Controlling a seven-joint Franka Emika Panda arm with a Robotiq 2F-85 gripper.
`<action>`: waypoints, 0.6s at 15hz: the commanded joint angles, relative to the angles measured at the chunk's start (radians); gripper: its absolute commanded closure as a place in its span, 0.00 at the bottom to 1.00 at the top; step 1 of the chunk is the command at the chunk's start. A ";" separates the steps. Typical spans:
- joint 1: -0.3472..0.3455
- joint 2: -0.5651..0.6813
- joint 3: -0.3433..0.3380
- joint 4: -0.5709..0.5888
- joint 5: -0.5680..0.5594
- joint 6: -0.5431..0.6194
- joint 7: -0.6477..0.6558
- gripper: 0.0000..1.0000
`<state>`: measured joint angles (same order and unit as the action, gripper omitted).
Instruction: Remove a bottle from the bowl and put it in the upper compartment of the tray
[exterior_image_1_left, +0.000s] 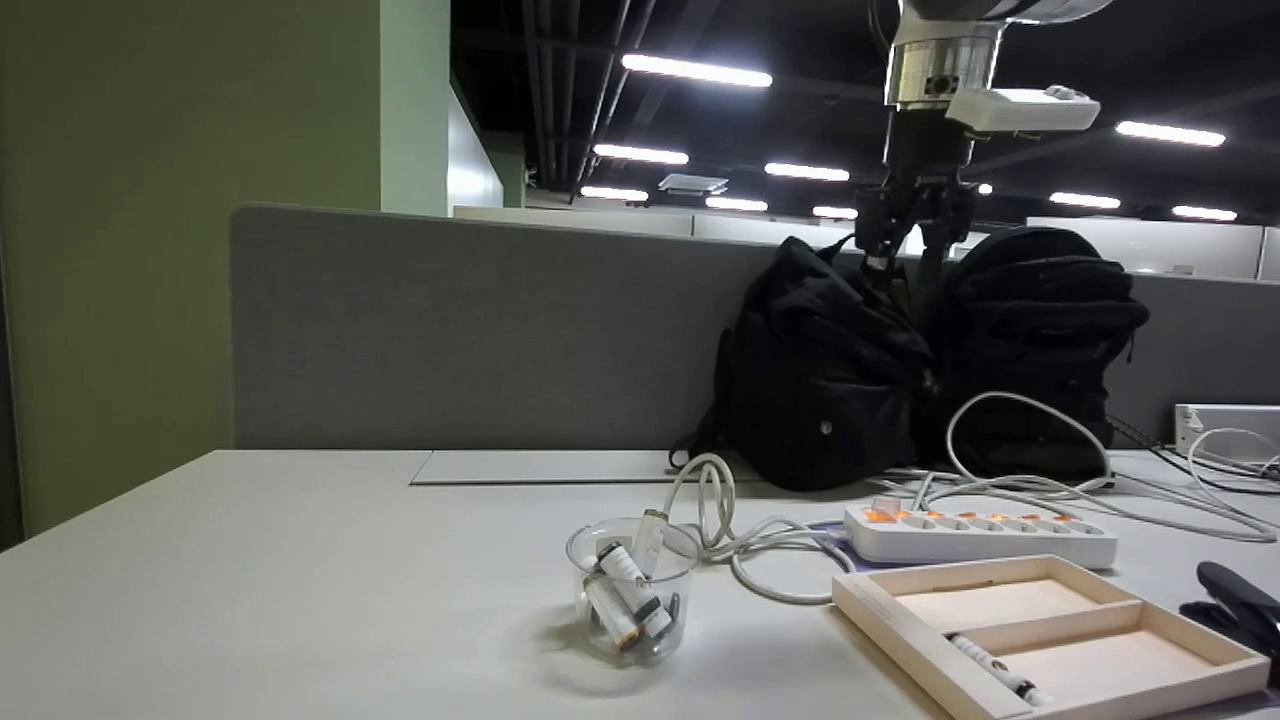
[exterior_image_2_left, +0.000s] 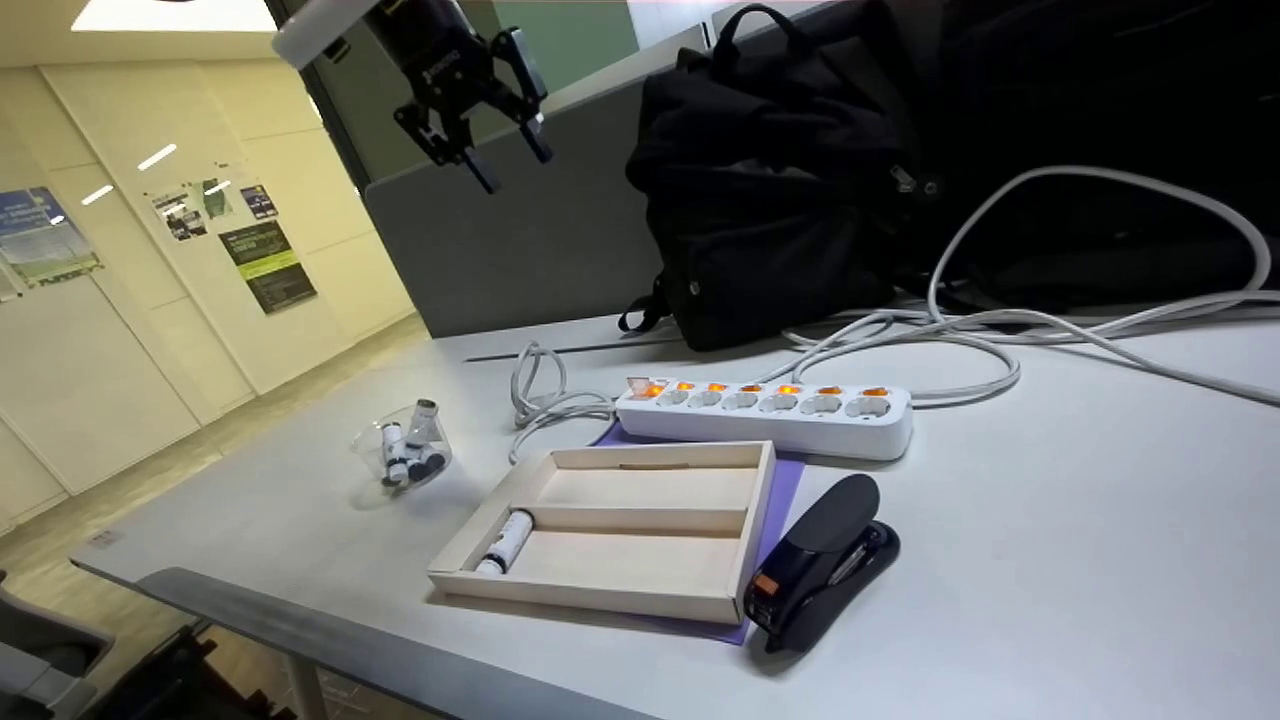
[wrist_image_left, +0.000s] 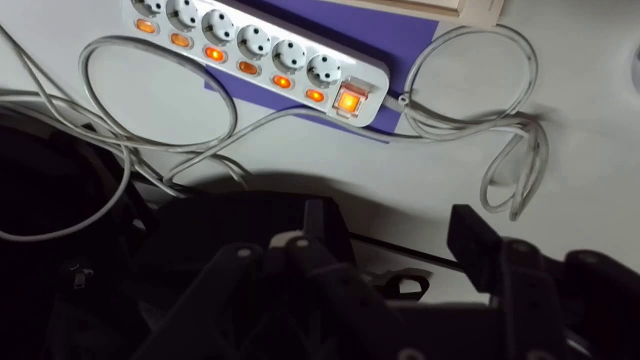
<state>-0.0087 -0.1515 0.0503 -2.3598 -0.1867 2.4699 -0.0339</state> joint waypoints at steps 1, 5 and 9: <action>-0.010 0.118 -0.022 0.089 -0.005 0.070 0.019 0.63; -0.032 0.250 -0.063 0.173 0.011 0.087 0.022 0.89; -0.035 0.263 -0.083 0.166 0.030 0.066 -0.006 0.92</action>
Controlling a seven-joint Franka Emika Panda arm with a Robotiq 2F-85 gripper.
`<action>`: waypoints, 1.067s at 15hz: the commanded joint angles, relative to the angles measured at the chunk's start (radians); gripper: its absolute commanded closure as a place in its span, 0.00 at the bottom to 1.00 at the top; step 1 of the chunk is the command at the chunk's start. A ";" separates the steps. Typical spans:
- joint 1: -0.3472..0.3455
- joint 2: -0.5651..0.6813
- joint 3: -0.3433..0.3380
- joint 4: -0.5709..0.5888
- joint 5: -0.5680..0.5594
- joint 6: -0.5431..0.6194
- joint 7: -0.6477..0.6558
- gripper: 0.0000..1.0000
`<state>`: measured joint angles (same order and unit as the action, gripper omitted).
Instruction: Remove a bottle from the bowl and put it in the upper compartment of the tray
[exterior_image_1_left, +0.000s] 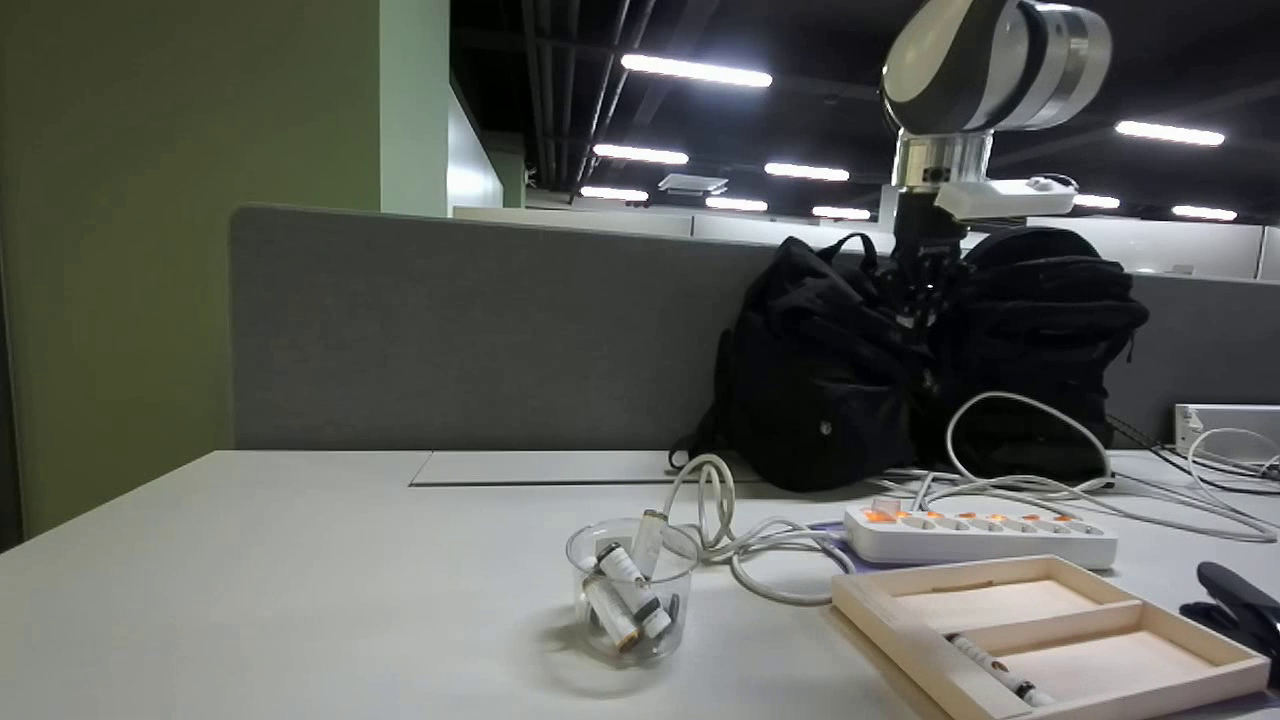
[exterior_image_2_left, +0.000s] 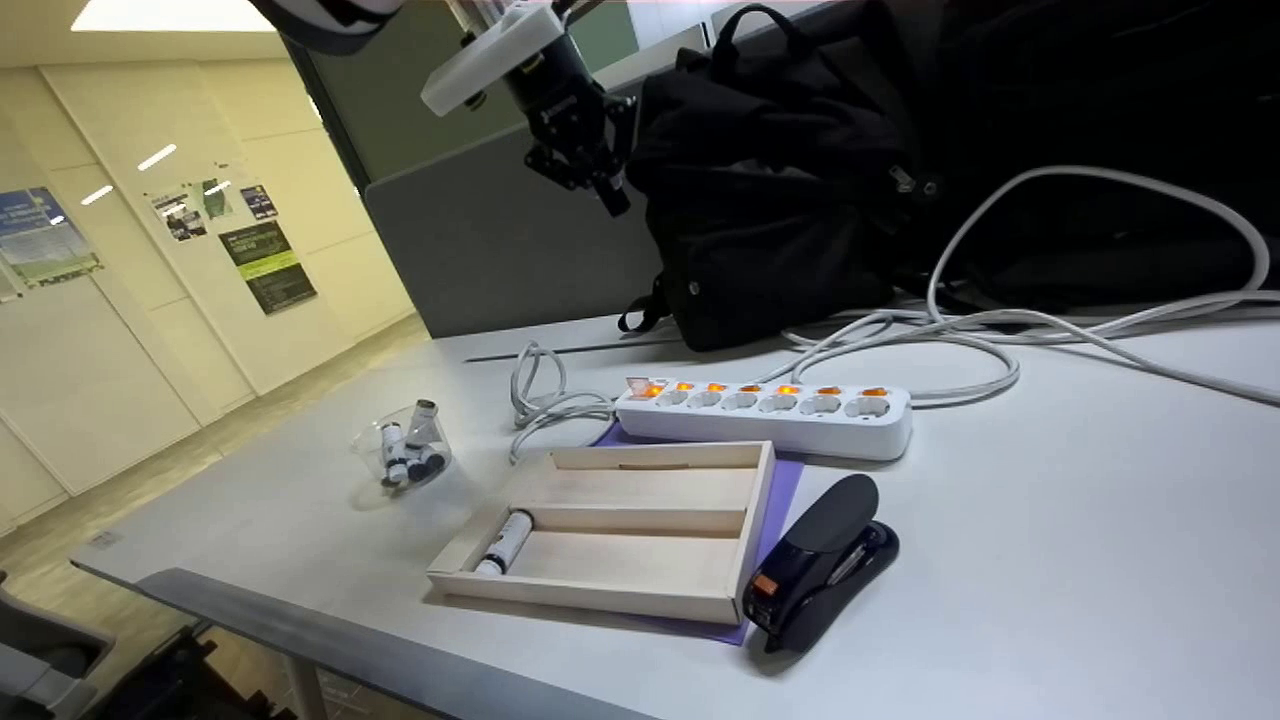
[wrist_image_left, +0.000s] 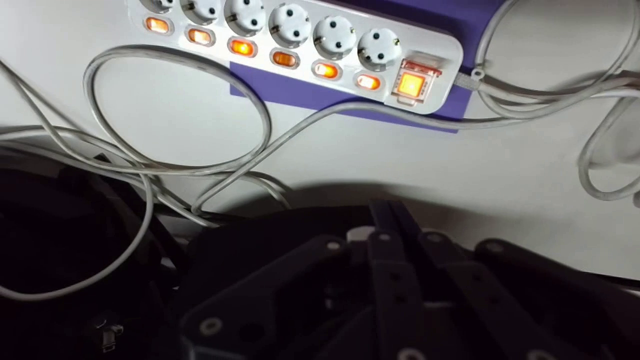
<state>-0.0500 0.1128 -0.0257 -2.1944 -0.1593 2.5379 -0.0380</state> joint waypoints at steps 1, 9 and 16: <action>0.006 0.005 -0.007 0.001 0.002 0.003 -0.003 0.99; 0.006 0.033 0.059 0.017 0.269 -0.027 -0.189 0.61; 0.065 0.148 0.215 0.147 0.599 -0.252 -0.394 0.12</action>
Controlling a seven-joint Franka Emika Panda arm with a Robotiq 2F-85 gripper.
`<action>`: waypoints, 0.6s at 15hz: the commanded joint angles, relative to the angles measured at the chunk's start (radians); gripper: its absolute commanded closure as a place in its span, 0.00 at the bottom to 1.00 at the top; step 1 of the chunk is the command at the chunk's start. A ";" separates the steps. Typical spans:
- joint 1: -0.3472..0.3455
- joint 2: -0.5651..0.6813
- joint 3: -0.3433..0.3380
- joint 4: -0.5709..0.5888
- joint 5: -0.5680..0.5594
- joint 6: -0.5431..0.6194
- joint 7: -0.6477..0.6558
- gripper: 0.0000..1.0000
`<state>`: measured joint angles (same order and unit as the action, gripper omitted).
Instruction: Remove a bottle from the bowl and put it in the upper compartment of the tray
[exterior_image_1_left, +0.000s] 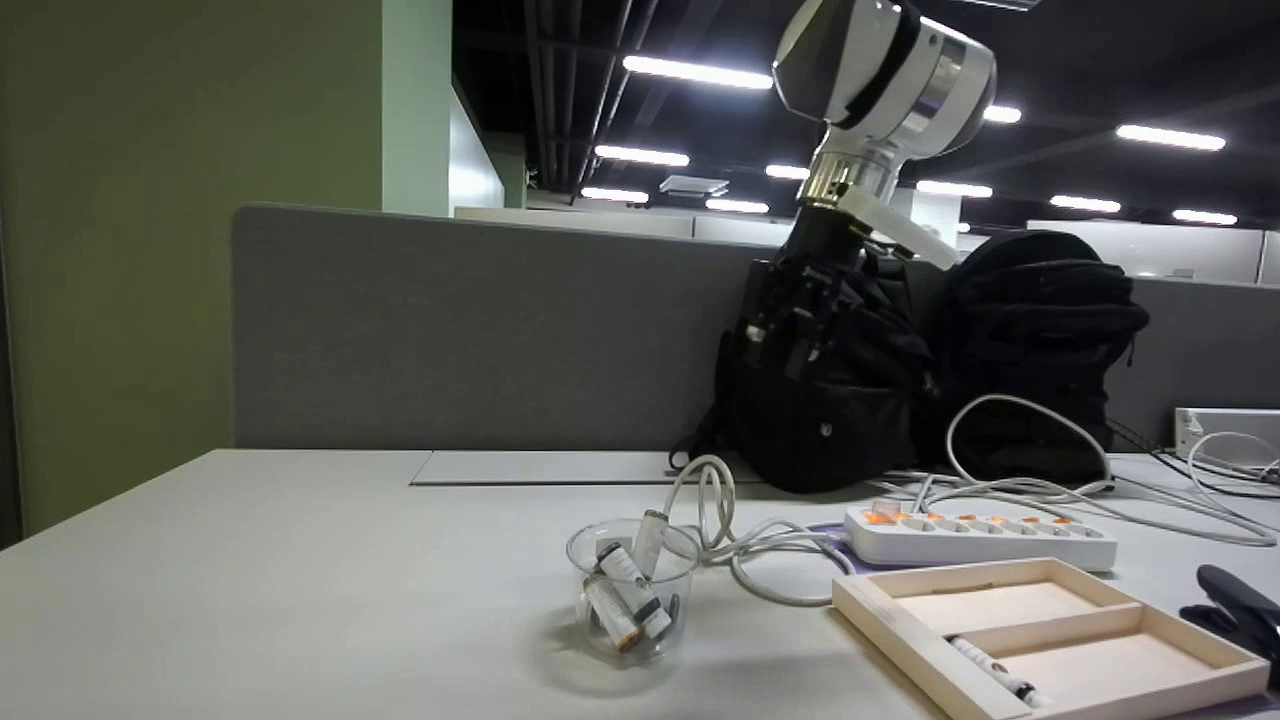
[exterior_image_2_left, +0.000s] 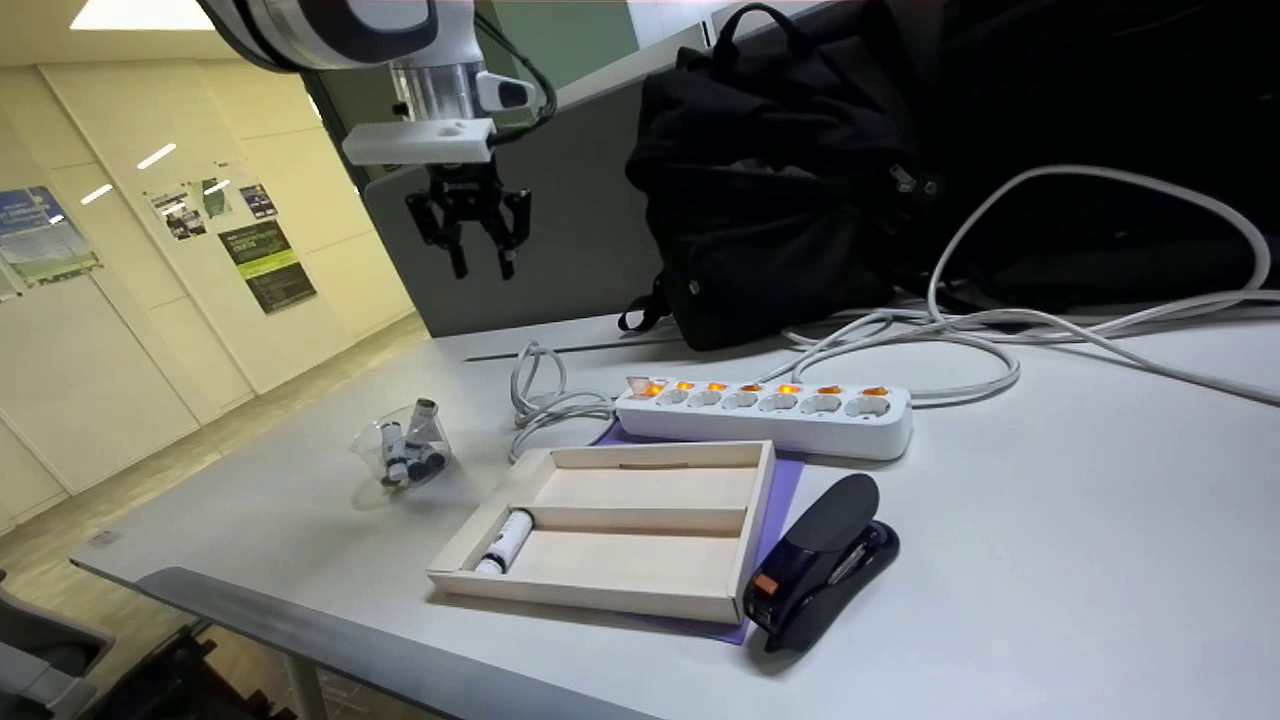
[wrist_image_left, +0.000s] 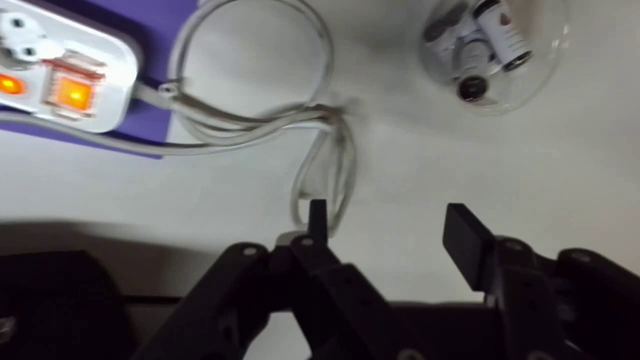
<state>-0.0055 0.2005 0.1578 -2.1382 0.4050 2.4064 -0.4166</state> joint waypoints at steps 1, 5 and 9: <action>0.038 0.090 0.035 0.117 0.009 -0.170 0.027 0.07; 0.062 0.097 0.040 0.097 -0.022 -0.176 0.040 0.04; 0.056 0.101 0.040 0.096 -0.020 -0.167 0.029 0.00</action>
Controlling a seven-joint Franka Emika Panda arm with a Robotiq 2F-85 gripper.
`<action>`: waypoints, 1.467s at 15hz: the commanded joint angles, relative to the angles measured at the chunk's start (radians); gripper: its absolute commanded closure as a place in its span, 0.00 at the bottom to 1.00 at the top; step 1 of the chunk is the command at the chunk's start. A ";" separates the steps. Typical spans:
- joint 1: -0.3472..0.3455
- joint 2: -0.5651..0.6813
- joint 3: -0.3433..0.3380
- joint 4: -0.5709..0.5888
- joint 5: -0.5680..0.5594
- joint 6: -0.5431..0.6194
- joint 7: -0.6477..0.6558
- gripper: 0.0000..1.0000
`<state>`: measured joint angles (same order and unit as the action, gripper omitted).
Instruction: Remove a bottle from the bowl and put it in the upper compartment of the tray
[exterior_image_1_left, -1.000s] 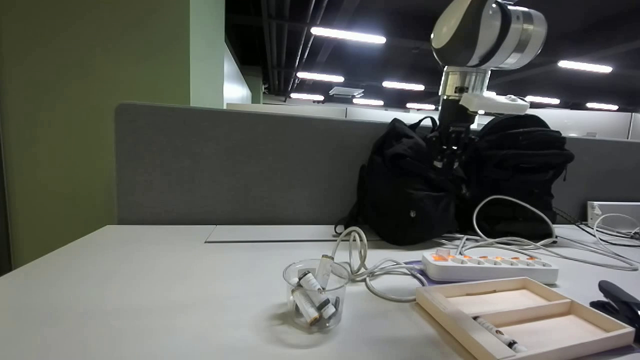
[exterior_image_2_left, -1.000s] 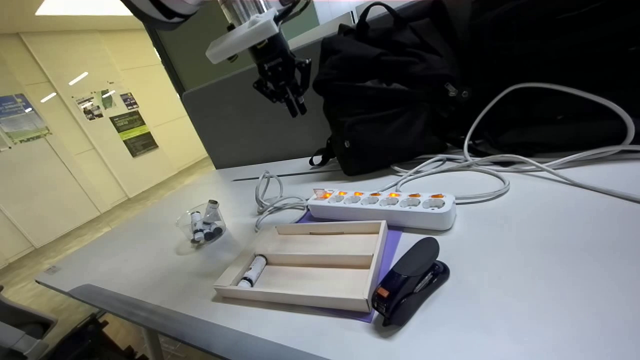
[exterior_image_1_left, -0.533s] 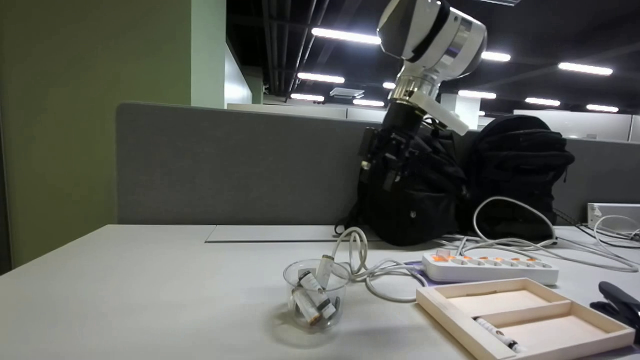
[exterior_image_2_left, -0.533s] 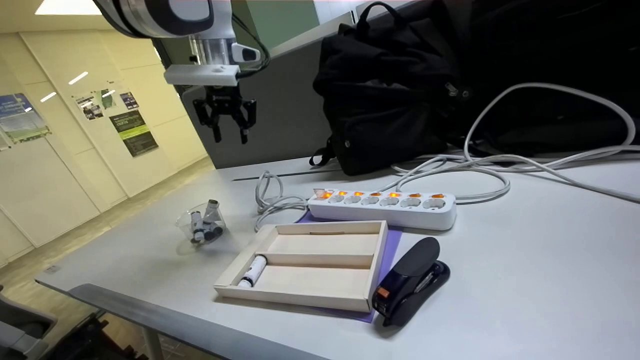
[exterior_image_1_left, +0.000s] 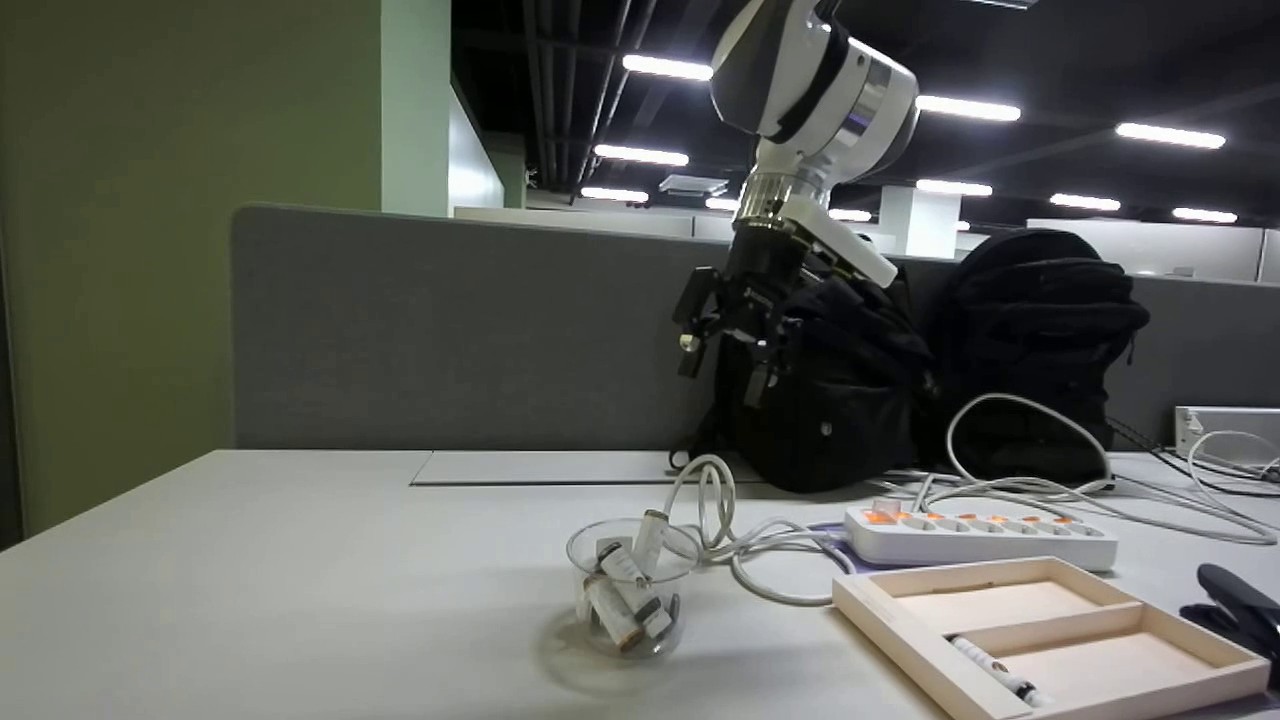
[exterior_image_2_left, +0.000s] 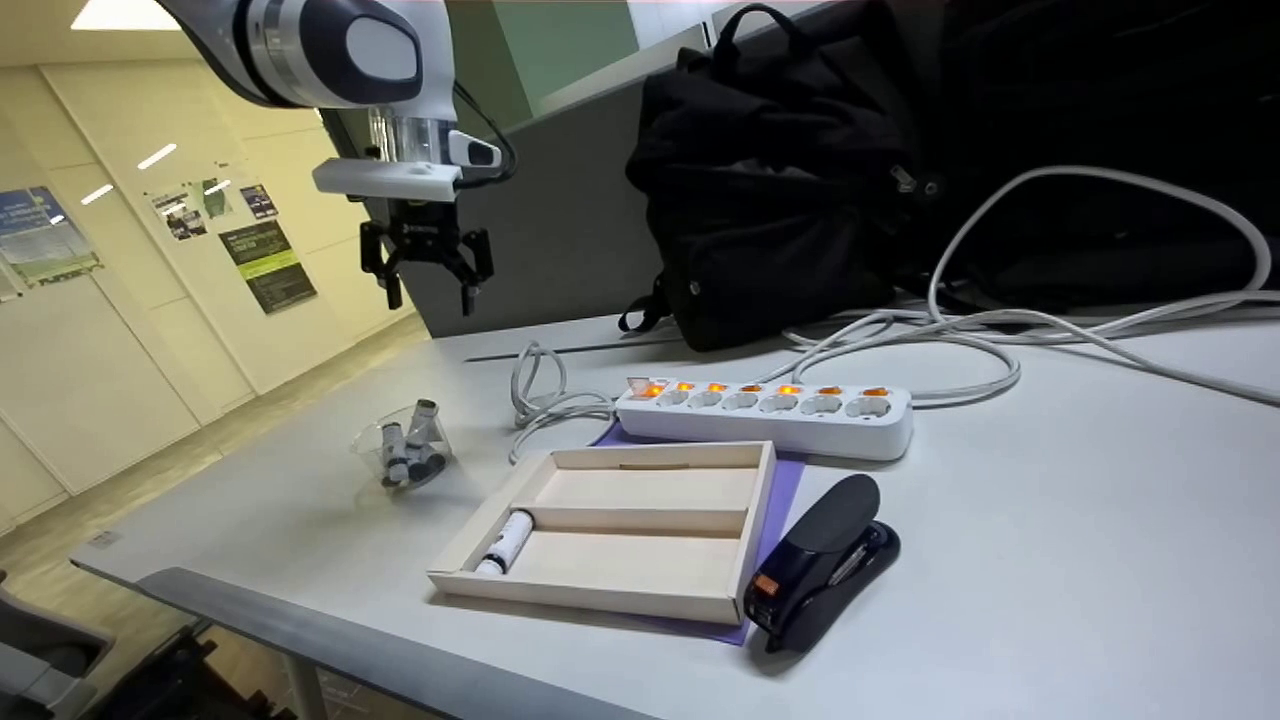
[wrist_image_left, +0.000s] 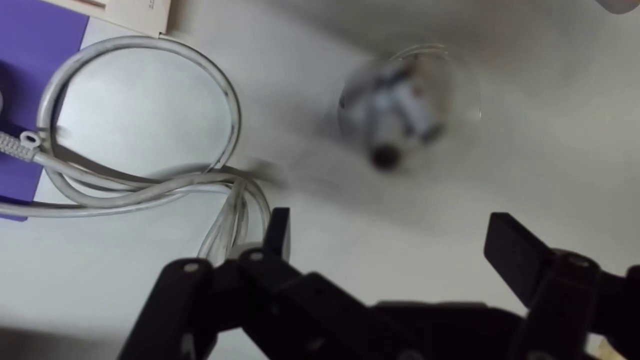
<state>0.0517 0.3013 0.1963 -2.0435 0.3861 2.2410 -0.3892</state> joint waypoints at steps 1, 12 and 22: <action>-0.011 0.022 0.010 0.030 0.015 -0.033 -0.045 0.00; -0.042 0.286 0.081 0.243 0.108 -0.129 -0.161 0.00; -0.003 0.376 0.070 0.294 0.194 -0.075 0.125 0.00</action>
<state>0.0501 0.6761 0.2649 -1.7519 0.5819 2.1673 -0.2655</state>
